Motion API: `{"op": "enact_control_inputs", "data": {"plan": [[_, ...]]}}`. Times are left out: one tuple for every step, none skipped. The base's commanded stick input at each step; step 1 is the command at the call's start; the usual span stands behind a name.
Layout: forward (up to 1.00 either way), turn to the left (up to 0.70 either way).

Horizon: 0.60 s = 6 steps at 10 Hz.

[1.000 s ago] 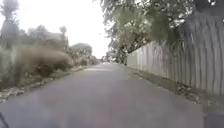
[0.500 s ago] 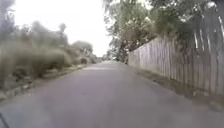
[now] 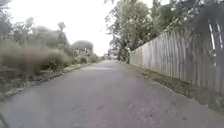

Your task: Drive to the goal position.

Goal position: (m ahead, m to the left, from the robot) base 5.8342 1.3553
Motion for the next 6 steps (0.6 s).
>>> {"op": "enact_control_inputs", "data": {"plan": [[1.0, 0.0], [1.0, 0.0], [1.0, 0.0], [1.0, 0.0], [1.0, 0.0], [1.0, 0.0]]}}
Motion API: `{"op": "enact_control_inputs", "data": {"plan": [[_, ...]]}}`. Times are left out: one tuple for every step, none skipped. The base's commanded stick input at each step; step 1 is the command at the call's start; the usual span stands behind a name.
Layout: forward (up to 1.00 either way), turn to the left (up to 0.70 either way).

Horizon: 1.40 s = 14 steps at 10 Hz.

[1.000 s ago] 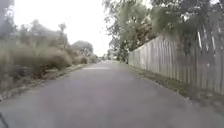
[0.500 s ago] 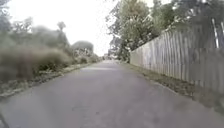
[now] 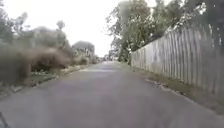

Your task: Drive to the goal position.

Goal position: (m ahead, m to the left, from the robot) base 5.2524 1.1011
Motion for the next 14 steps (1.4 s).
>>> {"op": "enact_control_inputs", "data": {"plan": [[1.0, 0.0], [1.0, 0.0], [1.0, 0.0], [1.0, 0.0], [1.0, 0.0], [1.0, 0.0], [1.0, 0.0], [1.0, 0.0], [1.0, 0.0], [1.0, 0.0], [1.0, 0.0], [1.0, 0.0], [1.0, 0.0], [1.0, 0.0]]}}
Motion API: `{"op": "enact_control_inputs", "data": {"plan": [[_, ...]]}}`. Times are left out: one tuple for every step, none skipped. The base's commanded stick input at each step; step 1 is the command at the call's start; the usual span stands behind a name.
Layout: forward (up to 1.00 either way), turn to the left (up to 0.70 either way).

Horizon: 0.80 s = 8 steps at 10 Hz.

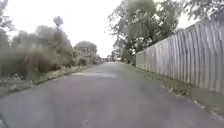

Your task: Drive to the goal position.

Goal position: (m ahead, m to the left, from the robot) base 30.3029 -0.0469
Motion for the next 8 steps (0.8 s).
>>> {"op": "enact_control_inputs", "data": {"plan": [[1.0, 0.0], [1.0, 0.0], [1.0, 0.0], [1.0, 0.0], [1.0, 0.0], [1.0, 0.0], [1.0, 0.0], [1.0, 0.0]]}}
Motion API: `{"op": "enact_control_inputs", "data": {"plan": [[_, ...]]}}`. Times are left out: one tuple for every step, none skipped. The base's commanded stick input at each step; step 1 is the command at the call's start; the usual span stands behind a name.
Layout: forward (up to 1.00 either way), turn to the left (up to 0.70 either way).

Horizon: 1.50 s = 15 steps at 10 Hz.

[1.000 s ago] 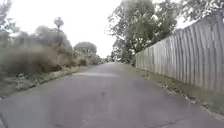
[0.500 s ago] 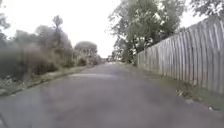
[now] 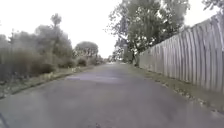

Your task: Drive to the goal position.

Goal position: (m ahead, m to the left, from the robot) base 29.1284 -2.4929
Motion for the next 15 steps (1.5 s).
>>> {"op": "enact_control_inputs", "data": {"plan": [[1.0, 0.0], [1.0, 0.0], [1.0, 0.0], [1.0, 0.0], [1.0, 0.0], [1.0, 0.0], [1.0, 0.0], [1.0, 0.0], [1.0, 0.0], [1.0, 0.0], [1.0, 0.0], [1.0, 0.0], [1.0, 0.0], [1.0, 0.0], [1.0, 0.0]]}}
